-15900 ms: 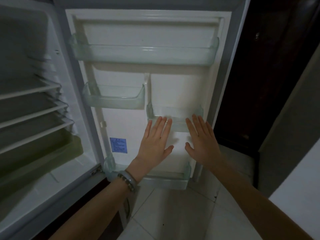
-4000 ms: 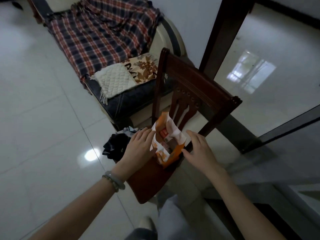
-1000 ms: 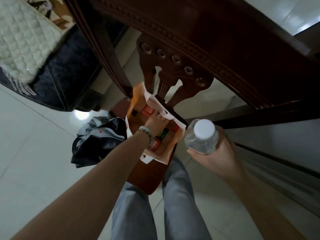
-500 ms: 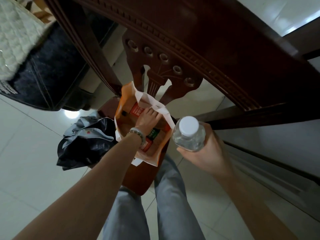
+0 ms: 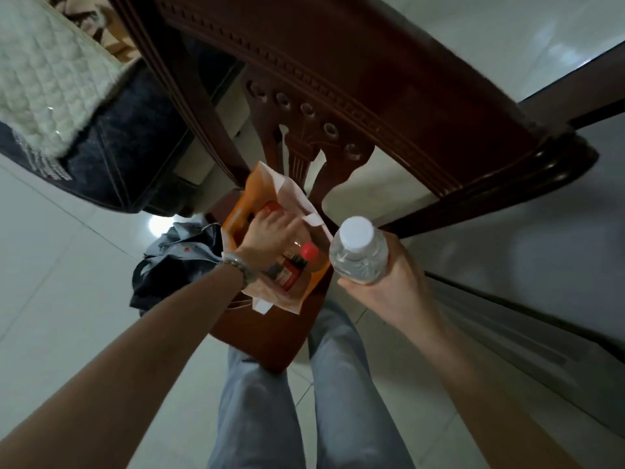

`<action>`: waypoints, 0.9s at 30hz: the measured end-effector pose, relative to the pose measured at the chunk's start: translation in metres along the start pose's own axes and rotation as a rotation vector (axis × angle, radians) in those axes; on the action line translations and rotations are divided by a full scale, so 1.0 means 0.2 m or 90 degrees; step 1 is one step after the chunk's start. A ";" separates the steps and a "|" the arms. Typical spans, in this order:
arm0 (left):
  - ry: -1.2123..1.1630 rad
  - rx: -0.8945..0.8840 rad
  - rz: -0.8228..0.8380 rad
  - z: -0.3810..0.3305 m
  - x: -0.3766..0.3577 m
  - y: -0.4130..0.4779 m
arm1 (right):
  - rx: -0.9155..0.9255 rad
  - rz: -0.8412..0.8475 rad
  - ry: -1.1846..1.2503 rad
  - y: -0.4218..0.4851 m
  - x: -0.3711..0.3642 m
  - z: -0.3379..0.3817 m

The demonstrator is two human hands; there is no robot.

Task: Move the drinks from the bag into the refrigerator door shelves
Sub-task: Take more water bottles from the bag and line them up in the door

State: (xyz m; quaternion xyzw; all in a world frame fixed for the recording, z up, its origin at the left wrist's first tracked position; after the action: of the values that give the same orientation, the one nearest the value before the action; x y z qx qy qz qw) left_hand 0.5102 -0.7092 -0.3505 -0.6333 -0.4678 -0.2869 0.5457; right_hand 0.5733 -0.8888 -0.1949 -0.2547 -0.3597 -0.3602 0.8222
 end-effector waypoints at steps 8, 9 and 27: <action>-0.493 0.190 -0.311 0.00 0.66 -0.45 | 0.035 -0.012 0.036 -0.10 0.16 0.07; -0.518 0.194 -0.317 -0.02 0.71 -0.50 | 0.044 -0.024 0.035 -0.12 0.19 0.09; -0.552 -0.098 -0.326 -0.79 1.00 -1.45 | -0.037 -0.207 0.115 -1.21 0.58 0.28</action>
State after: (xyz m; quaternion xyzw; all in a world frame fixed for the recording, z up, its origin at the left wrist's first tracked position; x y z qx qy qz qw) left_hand 0.3511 -0.8140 -0.0147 -0.5974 -0.7691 -0.1557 0.1654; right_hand 0.4180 -1.0468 -0.0318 -0.1834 -0.3105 -0.5196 0.7746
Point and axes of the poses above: each hand's wrist, its own y-axis towards the middle knuckle, its own x-axis out of the back of the hand, z = x × y, the point moved 7 cm from there along y, towards the middle knuckle, and after that the axes turned 10 degrees about -y, right-handed, at the moved point
